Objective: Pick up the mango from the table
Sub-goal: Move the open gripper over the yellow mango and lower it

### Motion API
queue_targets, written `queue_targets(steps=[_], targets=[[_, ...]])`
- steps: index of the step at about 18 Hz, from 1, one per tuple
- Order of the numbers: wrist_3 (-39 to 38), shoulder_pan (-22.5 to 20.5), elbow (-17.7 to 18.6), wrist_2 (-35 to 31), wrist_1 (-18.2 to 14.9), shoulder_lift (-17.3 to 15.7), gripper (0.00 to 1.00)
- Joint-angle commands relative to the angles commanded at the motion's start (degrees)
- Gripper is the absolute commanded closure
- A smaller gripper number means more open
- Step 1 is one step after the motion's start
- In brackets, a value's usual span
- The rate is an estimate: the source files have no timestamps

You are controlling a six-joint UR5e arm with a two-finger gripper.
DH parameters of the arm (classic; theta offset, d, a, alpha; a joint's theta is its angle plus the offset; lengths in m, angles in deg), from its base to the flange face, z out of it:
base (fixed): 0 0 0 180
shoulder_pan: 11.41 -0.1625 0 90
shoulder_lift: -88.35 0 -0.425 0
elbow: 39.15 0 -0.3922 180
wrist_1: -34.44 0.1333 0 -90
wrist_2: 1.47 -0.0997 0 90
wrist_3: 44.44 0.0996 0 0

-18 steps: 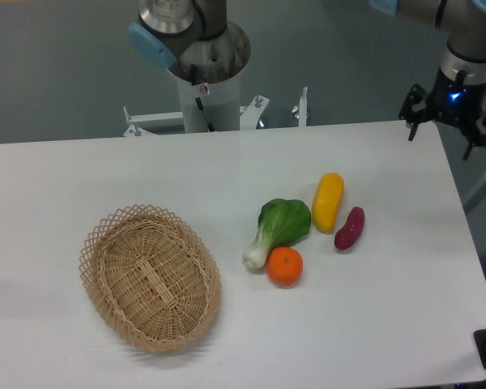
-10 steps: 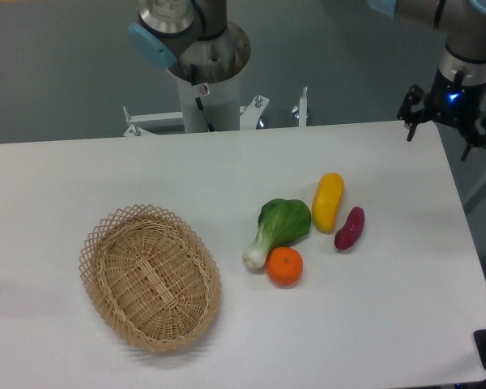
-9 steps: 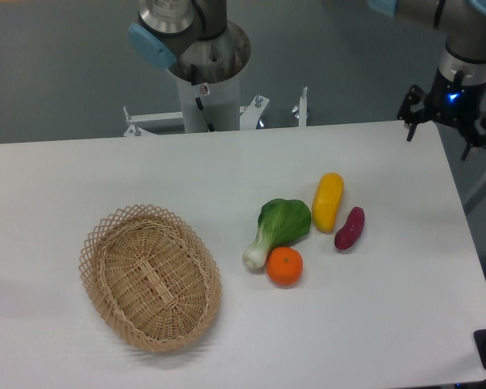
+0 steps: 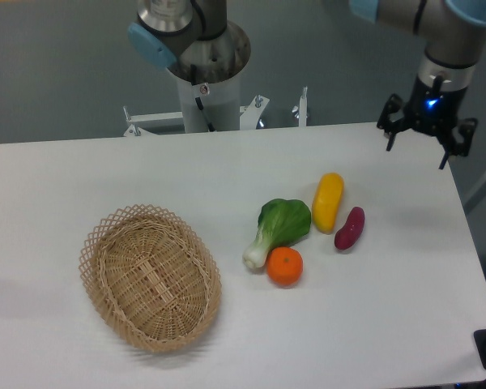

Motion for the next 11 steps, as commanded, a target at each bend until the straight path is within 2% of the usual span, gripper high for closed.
queue_targets(steps=[1,3,6,11], targets=[[-2.6,0.7,2.2,-0.1,0.3,-0.8,0.00],[-2.8,1.1,5.5,-0.1,0.6,-2.1,0.00],[-2.5,2.7,8.2,-1.0,0.7,-2.4,0.00],[-2.0,7.9,9.8,-12.1,1.0,0.2,0.00]])
